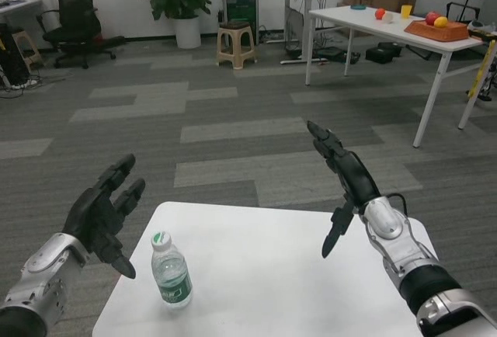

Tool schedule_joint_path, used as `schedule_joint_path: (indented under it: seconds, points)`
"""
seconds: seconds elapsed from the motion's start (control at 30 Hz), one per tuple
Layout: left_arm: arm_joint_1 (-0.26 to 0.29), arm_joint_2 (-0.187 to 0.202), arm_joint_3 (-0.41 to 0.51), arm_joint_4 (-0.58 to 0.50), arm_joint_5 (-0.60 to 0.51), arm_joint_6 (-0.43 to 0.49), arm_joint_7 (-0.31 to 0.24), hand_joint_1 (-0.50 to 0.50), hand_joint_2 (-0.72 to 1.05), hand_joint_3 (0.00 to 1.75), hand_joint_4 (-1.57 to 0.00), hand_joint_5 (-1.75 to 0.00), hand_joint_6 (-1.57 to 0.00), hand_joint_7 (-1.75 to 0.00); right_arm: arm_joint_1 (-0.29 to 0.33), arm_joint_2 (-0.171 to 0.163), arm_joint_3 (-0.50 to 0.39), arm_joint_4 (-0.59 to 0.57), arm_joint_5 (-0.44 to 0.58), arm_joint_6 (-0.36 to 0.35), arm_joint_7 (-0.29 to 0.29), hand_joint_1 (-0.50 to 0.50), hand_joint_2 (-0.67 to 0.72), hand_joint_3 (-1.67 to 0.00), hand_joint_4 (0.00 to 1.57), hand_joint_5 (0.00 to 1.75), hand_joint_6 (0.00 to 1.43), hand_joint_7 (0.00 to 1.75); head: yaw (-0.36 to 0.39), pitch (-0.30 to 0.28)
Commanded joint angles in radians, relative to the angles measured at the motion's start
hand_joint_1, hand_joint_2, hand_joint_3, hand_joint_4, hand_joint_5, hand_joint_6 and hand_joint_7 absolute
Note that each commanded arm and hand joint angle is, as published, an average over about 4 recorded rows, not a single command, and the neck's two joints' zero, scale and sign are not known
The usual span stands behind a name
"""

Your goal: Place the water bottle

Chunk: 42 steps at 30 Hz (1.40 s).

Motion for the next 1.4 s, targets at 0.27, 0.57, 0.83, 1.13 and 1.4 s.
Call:
schedule_joint_path:
  seconds: [0.27,0.57,0.83,1.13,1.4]
  points:
    - [0.043,0.016,0.048,-0.248,0.006,0.031,-0.005,-0.5,-0.55,0.09,0.0,0.0,0.0,-0.03,-0.026,0.0,0.007,-0.001,0.004,-0.002,-0.002,-0.46,0.66,0.0,0.0,0.0,0.0,0.0,0.002,-0.001]
    - [0.053,0.024,0.051,-0.423,0.059,0.07,-0.033,-0.5,-0.53,0.09,0.0,0.0,0.0,-0.07,-0.026,-0.001,0.009,-0.008,0.005,-0.002,-0.002,-0.46,0.66,0.0,0.0,0.0,0.0,0.0,0.002,0.002]
    - [0.059,0.025,0.046,-0.53,0.106,0.102,-0.035,-0.5,-0.46,0.04,0.0,0.0,0.0,-0.07,-0.024,-0.004,0.013,-0.022,0.005,-0.002,-0.004,-0.46,0.66,0.0,0.0,0.0,0.0,0.0,0.005,0.008]
    - [0.059,0.025,0.018,-0.559,0.125,0.109,-0.036,-0.5,-0.46,0.07,0.0,0.0,0.0,-0.07,-0.017,-0.007,0.017,-0.034,0.005,-0.002,-0.003,-0.46,0.66,0.0,0.0,0.0,0.0,0.0,0.001,0.013]
    - [0.059,0.024,0.017,-0.563,0.128,0.112,-0.038,-0.5,-0.46,0.04,0.0,0.0,0.0,-0.07,-0.014,-0.008,0.015,-0.04,0.005,-0.002,-0.002,-0.46,0.66,0.0,0.0,0.0,0.0,0.0,-0.002,0.014]
